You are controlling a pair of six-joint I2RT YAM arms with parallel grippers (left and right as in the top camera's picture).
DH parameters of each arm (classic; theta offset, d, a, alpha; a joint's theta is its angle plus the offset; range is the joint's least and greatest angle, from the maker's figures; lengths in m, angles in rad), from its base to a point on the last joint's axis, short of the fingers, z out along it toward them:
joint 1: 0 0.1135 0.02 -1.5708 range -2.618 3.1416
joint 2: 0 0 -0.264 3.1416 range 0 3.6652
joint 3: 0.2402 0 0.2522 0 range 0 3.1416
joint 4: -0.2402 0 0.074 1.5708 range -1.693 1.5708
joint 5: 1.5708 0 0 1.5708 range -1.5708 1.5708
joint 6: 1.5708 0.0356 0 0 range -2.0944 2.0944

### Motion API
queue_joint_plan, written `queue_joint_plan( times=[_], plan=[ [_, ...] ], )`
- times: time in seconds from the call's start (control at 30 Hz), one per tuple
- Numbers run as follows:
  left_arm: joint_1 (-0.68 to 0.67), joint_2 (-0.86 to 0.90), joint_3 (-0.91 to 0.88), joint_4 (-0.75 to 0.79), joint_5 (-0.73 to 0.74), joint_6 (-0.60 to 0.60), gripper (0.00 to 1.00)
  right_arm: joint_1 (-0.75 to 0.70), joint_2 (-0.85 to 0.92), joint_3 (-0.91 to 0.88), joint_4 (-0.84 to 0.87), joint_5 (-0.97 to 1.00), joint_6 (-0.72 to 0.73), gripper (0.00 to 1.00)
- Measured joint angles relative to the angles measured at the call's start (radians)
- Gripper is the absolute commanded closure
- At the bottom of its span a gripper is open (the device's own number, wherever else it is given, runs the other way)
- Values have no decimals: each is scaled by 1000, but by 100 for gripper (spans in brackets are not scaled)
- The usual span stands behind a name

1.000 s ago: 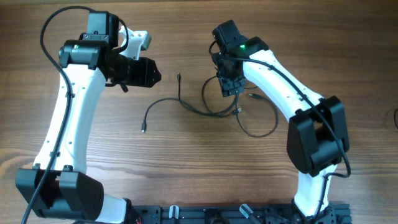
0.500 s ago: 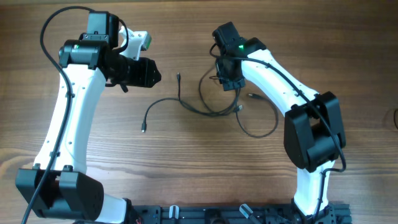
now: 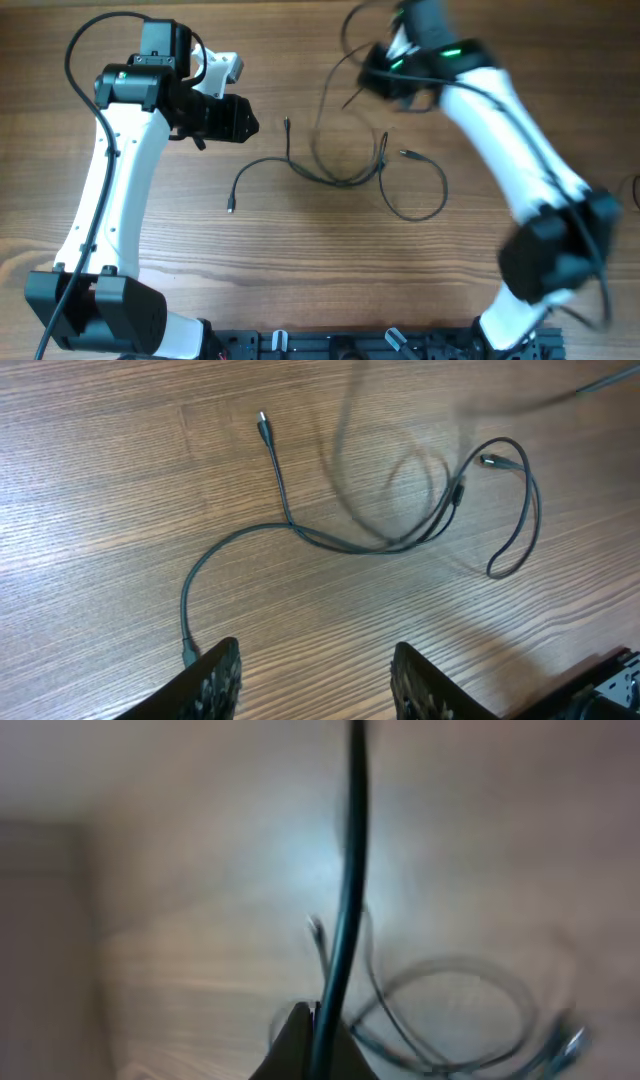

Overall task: Untangle cables
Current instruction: 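Pull the grasped black cable out to the right with the right gripper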

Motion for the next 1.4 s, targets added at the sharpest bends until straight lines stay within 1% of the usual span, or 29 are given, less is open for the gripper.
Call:
queue_joint_plan(
  times=[0.03,0.1,0.17,0.27,0.37,0.43,0.53,0.7,0.77,0.83,0.9,1.0,1.07,1.17,1.27,1.3,1.4],
  plan=[
    [0,0,0,0,0,0,50,-6,-13,6,0,-1,-11,96],
    [0,0,0,0,0,0,50,-119,-169,55,13,9,-169,96],
    [0,0,0,0,0,0,50,-204,-254,73,23,51,-225,96],
    [0,0,0,0,0,0,50,-400,-383,94,27,163,-301,96],
    [0,0,0,0,0,0,50,-586,-441,102,11,239,-360,96],
    [0,0,0,0,0,0,50,-695,-436,104,-20,260,-388,96],
    [0,0,0,0,0,0,50,-832,-384,103,-66,277,-406,96],
    [0,0,0,5,0,0,50,-1025,-238,101,-140,256,-375,96],
    [0,0,0,7,0,0,50,-1072,-187,100,-144,207,-366,96],
    [0,0,0,11,0,0,49,-1103,-144,98,-132,117,-364,96],
    [0,0,0,13,0,0,49,-1115,-115,94,-86,4,-364,96],
    [0,0,0,14,0,0,49,-1114,-96,93,-23,-110,-364,96],
    [0,0,0,15,0,0,49,-1111,-96,93,2,-127,-356,96],
    [0,0,0,15,0,0,49,-1115,-96,93,22,-86,-334,96],
    [0,0,0,15,0,0,49,-1139,-96,92,75,-52,-254,96],
    [0,0,0,15,0,0,49,-1160,-96,90,125,-70,-216,96],
    [0,0,0,16,0,0,49,-1234,-92,75,460,-255,-31,96]
  ],
)
